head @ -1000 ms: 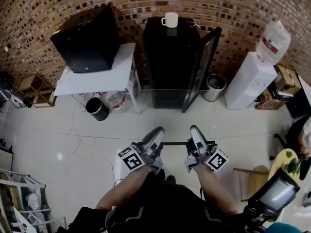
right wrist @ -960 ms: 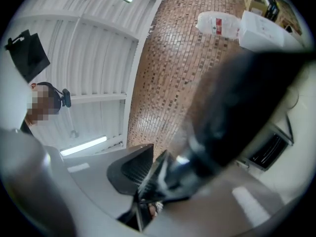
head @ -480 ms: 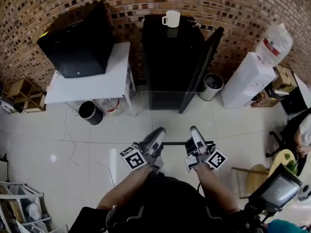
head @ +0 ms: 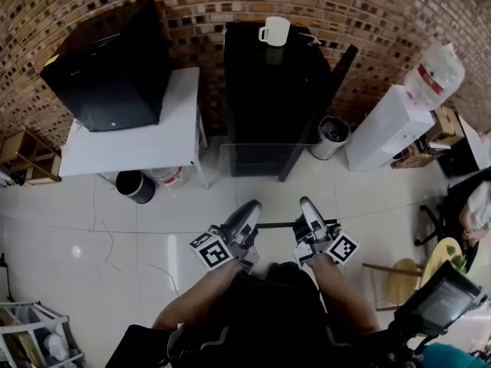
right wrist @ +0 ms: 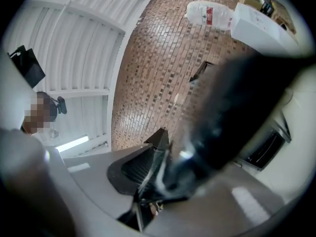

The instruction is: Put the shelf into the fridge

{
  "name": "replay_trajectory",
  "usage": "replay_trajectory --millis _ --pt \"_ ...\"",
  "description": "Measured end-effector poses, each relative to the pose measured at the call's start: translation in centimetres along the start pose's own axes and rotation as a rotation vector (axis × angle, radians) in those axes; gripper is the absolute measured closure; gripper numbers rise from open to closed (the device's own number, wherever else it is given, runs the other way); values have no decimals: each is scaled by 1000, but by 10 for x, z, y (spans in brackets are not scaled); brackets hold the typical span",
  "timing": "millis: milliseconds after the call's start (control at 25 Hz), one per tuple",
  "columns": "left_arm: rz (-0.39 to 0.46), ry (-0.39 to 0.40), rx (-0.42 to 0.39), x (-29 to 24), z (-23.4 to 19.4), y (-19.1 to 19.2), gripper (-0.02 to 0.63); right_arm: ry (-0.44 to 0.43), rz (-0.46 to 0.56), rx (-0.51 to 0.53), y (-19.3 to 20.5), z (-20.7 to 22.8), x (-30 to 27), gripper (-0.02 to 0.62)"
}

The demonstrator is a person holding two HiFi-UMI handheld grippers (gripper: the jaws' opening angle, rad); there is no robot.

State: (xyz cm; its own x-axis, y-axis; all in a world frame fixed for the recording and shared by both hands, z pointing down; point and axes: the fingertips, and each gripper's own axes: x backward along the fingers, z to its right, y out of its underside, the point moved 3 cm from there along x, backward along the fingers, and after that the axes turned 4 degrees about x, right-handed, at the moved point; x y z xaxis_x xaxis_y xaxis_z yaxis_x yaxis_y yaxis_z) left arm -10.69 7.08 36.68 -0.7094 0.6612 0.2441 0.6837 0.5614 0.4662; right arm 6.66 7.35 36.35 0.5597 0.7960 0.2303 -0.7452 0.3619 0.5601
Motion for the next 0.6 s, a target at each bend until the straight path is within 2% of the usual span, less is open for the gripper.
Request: replay_trajectory --millis 440,600 --pt "13 -76 53 -58 -53 -12 554 11 -50 -47 -31 68 -44 535" --pt "14 -102 29 -86 -69 -20 555 2 -54 -77 -47 95 -62 535"
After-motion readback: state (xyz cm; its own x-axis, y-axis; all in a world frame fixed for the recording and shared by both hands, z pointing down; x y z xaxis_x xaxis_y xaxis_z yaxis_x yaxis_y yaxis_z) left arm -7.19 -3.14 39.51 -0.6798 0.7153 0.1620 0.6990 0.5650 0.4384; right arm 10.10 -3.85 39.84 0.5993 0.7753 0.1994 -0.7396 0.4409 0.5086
